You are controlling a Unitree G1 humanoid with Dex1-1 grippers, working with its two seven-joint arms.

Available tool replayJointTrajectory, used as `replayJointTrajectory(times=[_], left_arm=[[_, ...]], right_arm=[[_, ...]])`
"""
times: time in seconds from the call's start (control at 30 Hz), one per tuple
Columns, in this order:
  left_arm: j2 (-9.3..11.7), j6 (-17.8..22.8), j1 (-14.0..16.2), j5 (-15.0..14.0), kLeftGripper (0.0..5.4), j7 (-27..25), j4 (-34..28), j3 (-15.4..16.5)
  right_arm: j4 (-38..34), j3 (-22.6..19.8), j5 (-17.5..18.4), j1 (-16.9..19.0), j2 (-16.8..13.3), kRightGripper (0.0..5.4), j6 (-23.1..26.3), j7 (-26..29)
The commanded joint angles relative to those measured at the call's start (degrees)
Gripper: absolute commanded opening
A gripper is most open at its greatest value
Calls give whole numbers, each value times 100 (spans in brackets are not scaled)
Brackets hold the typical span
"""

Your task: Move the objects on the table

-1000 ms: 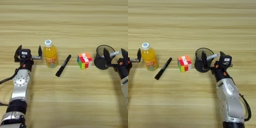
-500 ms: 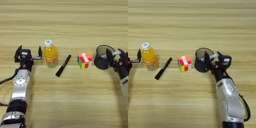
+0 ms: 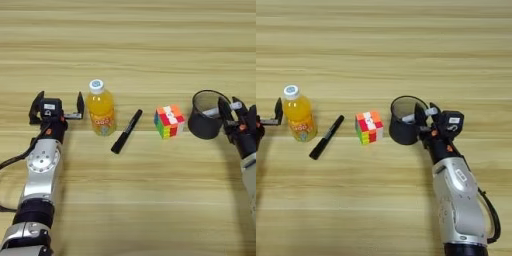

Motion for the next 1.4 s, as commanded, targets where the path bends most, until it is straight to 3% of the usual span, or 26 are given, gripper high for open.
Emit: replayJointTrajectory(times=[0.03,0.2,0.63,0.9,1.13,1.4], left_arm=[[76,-16,-83,98,540,20,54,-22],[81,-23,-95,110,540,29,74,-21],[79,-39,-98,127,540,53,90,-33],[85,-41,-118,172,540,88,130,-36],[79,-62,-146,178,540,84,177,-23],[68,-82,-183,190,540,79,233,-13]], right_arm=[[-57,-15,36,-76,11,137,-30,66],[-89,-9,62,-76,32,74,-57,134],[-549,56,170,4,50,73,-13,214],[-1308,74,334,118,28,73,420,84],[-1731,-136,401,162,-109,73,597,-26],[-1996,-669,457,112,-377,73,637,-169]])
